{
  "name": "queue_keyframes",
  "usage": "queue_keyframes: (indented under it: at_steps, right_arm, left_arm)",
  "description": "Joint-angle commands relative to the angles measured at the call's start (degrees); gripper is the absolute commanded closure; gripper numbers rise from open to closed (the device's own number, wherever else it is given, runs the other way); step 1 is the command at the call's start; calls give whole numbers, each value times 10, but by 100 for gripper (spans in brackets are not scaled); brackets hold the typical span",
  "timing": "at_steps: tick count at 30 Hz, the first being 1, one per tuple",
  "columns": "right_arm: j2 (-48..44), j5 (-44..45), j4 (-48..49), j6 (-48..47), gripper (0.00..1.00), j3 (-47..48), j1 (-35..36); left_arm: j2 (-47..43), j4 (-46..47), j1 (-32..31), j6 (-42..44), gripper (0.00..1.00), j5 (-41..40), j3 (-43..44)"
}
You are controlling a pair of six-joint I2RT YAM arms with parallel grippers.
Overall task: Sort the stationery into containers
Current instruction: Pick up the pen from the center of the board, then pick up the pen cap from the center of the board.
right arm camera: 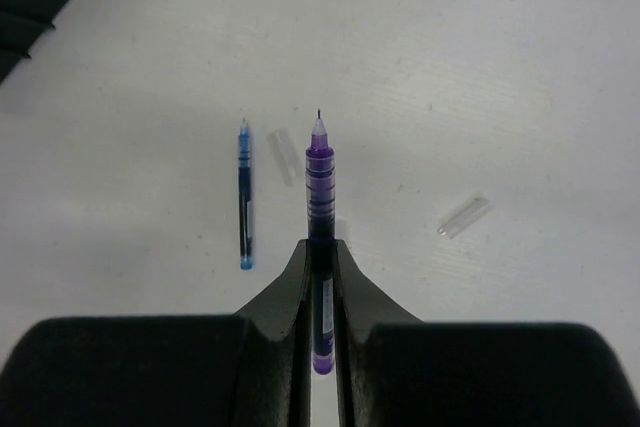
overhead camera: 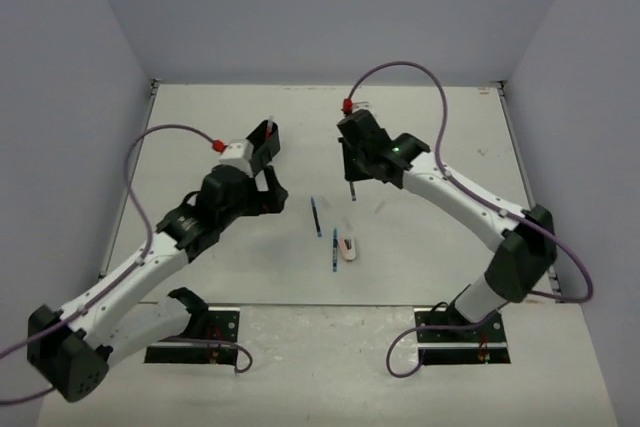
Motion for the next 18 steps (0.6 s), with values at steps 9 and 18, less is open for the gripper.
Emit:
queue_keyframes:
  at_steps: [9,18]
  right_arm:
    - [-196,80,175,11,100,-206,-104]
    - [-249,71,198,10,100,-256,-125]
  left_arm:
    - [426,-79,-172,-208,0,-275,325]
    - [707,-363,-185,-384,25,-261,629]
